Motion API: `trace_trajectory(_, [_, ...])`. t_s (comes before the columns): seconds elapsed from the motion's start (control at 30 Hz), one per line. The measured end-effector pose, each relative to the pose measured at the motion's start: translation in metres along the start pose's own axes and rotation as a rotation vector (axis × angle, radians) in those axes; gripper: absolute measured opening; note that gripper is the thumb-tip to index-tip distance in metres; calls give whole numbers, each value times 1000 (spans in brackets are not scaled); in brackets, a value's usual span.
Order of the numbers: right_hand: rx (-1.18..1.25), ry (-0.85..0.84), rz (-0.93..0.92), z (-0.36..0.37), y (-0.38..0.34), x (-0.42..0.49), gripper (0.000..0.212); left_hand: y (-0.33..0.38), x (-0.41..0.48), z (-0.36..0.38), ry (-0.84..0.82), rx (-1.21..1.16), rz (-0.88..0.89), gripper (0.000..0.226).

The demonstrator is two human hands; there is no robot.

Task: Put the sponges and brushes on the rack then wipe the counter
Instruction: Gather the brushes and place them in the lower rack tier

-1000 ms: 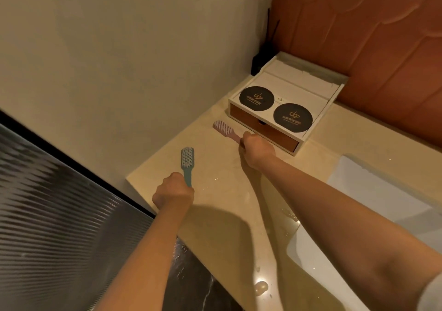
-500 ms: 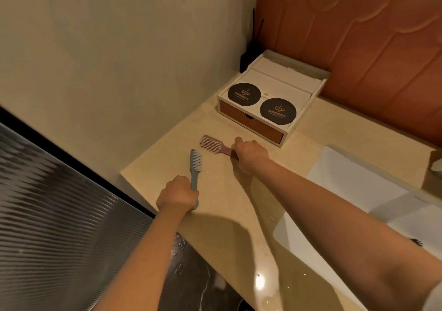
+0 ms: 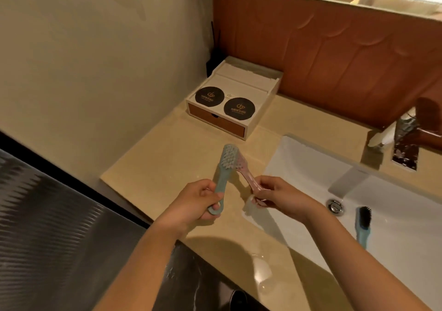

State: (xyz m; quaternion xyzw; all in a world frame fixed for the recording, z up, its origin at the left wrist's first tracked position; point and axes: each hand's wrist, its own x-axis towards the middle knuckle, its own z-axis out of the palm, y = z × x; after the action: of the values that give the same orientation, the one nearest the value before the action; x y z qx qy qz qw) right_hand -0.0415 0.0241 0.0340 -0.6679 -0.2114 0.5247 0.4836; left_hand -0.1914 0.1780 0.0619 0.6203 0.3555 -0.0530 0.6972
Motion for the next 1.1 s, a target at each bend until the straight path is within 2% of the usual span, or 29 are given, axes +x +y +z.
trace_trajectory(0.13, [284, 49, -35, -17, 26, -47, 24, 4, -4, 36, -167, -178, -63, 22])
trace_trajectory(0.23, [440, 115, -65, -24, 36, -69, 33, 12, -2, 55, -271, -309, -109, 23])
trace_trajectory(0.4, [642, 255, -73, -40, 49, -104, 27, 18, 3, 100, -321, -349, -109, 21])
trace_trajectory(0.57, [738, 378, -113, -54, 63, -135, 24, 16, 4, 138, -392, -268, -102, 24])
trace_trajectory(0.63, [761, 407, -128, -58, 71, -148, 26, 16, 2, 154, -418, -178, -100, 27])
trace_trajectory(0.77, [1010, 440, -222, -68, 79, -177, 26, 19, -5, 186, -519, -17, -64, 29])
trace_trajectory(0.9, [1061, 553, -248, -82, 91, -210, 24, 22, -9, 227, -538, 189, -11, 31])
trace_trajectory(1.1, [1045, 685, -244, -104, 119, -253, 31, 20, -14, 281, -512, 147, 76, 17])
